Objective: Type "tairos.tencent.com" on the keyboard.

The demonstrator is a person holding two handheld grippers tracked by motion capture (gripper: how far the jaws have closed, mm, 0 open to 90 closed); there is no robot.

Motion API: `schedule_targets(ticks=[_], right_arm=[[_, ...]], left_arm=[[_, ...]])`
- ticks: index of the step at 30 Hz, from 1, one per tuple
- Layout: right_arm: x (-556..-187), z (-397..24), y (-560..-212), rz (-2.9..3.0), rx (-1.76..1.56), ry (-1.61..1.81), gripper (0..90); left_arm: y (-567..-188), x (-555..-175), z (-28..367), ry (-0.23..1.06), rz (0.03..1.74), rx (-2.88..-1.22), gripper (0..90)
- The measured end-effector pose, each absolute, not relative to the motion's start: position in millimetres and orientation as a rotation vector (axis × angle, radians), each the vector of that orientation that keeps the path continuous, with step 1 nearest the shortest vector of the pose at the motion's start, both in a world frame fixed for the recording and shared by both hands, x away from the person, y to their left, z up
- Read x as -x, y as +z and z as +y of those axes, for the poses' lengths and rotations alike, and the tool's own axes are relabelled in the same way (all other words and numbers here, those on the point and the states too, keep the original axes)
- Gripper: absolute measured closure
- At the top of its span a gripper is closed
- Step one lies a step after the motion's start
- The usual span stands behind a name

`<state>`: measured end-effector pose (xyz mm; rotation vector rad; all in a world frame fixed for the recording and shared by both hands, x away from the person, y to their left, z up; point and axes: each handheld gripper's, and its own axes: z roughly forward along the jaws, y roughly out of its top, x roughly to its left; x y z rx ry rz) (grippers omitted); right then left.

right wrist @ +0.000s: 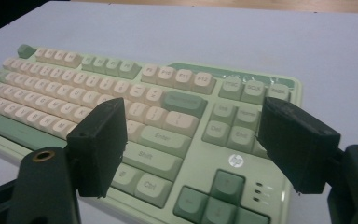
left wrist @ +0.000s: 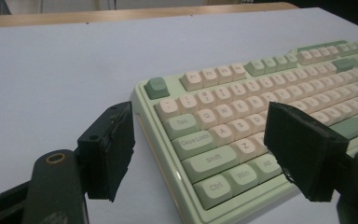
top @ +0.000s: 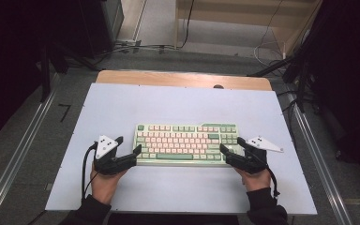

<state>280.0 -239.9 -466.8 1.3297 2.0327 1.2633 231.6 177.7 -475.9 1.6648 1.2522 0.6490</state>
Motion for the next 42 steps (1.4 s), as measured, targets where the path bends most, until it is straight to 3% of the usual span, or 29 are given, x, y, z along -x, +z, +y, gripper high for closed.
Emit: schedule_targets(ticks=[42], right_arm=[[-254, -335, -475, 1.865, -1.515, 1.096, 22.3]], left_arm=[[-486, -214, 221, 0.673, 1.356, -1.657, 24.7]])
